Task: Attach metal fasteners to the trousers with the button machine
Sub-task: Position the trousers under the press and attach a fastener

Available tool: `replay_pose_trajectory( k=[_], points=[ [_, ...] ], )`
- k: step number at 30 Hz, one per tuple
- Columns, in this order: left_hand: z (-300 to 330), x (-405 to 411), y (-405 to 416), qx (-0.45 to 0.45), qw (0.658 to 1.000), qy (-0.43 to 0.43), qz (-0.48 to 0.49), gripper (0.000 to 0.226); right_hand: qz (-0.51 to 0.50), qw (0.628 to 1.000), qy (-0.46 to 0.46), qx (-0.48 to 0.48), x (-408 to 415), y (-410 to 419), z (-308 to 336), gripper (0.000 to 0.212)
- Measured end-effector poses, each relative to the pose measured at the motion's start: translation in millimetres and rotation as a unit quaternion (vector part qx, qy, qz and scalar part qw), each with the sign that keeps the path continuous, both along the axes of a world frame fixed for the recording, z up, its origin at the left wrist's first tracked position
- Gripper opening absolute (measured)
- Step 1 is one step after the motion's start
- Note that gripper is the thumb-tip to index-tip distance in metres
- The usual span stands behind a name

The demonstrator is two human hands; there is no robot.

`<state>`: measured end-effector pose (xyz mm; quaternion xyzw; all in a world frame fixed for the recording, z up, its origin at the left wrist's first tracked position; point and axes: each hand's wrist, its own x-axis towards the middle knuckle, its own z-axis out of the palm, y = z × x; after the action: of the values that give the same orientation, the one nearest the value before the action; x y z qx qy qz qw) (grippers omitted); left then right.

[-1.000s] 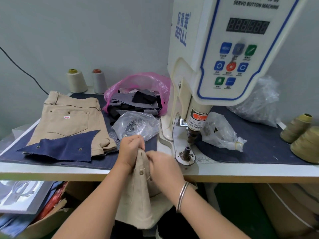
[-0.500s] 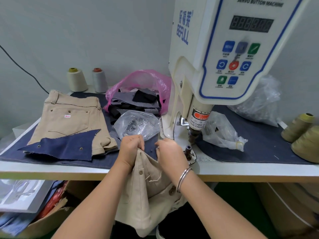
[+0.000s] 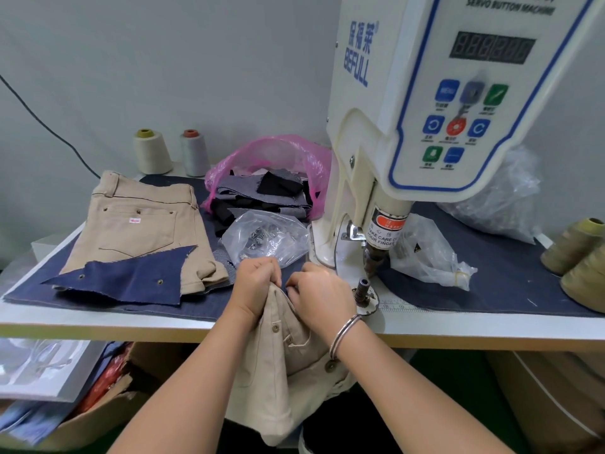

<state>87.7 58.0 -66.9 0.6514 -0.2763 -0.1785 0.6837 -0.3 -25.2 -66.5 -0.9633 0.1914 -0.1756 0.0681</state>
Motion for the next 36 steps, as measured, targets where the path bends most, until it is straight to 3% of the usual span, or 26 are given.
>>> replay_pose_trajectory(
  k=[11, 15, 20, 23, 29, 36],
  points=[
    [-1.1, 1.0, -0.3, 0.002, 1.000, -0.008, -0.010, 0.011, 0.003, 0.999, -0.030, 0.010, -1.1, 0.3, 4.0, 0.015],
    [-2.4, 2.1, -0.5, 0.010, 1.000, -0.016, -0.009, 0.011, 0.043, 0.979, -0.117, 0.160, -29.7, 4.6, 10.5, 0.005],
    [-3.6, 2.1, -0.7, 0.024, 0.999, -0.021, 0.004, 0.011, 0.002, 0.906, -0.223, 0.359, -89.4, 2.2, 15.8, 0.013],
    [-4.9, 3.5, -1.4, 0.030, 0.999, -0.027, 0.003, 0.012, -0.036, 0.883, -0.269, 0.382, -106.7, -19.3, 24.9, 0.013],
    [-4.8, 3.0, -2.1, 0.033, 0.999, -0.024, 0.005, 0.010, -0.041, 0.921, -0.219, 0.320, -101.0, -56.5, 38.7, 0.028],
    [-4.2, 2.6, -2.5, 0.037, 0.999, -0.017, 0.004, 0.011, -0.026, 0.903, -0.156, 0.399, -95.2, -64.3, 42.3, 0.023]
  ],
)
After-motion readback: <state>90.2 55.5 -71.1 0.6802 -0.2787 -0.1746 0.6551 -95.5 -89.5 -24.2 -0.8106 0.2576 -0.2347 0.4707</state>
